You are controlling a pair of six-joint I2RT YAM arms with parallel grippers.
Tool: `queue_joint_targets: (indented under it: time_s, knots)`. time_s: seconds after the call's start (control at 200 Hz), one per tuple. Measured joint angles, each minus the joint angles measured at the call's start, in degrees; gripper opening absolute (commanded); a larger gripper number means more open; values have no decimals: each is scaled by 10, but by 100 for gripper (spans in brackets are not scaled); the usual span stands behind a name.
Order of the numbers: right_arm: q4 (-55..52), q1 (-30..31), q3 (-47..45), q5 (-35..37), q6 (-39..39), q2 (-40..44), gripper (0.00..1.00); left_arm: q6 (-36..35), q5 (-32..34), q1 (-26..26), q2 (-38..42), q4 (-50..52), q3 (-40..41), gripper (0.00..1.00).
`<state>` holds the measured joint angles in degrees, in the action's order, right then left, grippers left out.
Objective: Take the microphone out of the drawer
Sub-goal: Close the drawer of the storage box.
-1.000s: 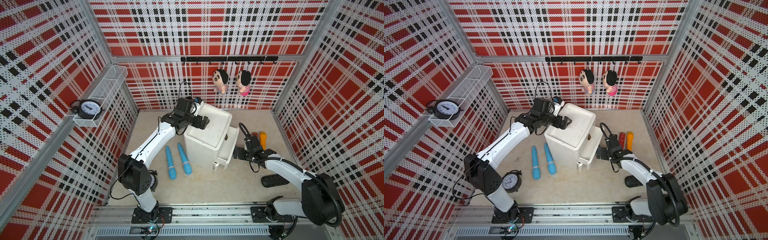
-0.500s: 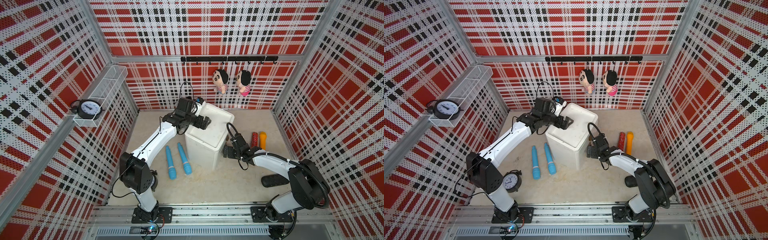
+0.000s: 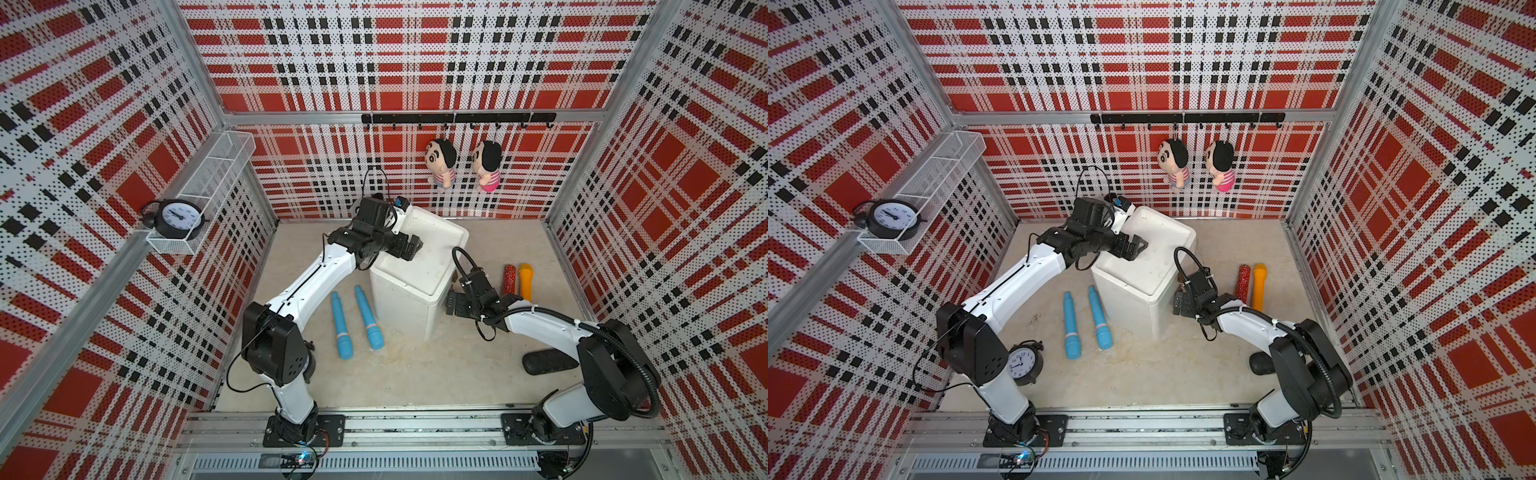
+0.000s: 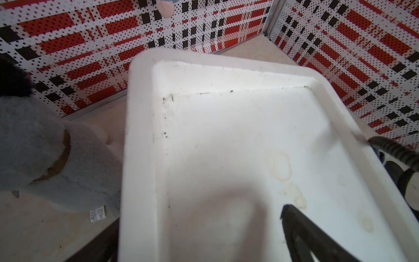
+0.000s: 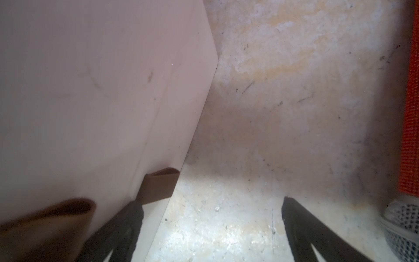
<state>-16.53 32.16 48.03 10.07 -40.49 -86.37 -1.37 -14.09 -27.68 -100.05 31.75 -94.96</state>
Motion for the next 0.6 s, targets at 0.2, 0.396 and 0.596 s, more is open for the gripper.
queue_joint_targets:
  time_s: [0.2,0.396,0.596]
  knots:
    - [9,0,-8,-6,1,0,100,-5,19,-2,0,0,0,89]
    - [9,-1,-12,-15,6,13,100,-5,44,-4,0,1,0,76]
    - [6,-5,-27,-40,21,37,100,-10,85,-8,0,0,0,56]
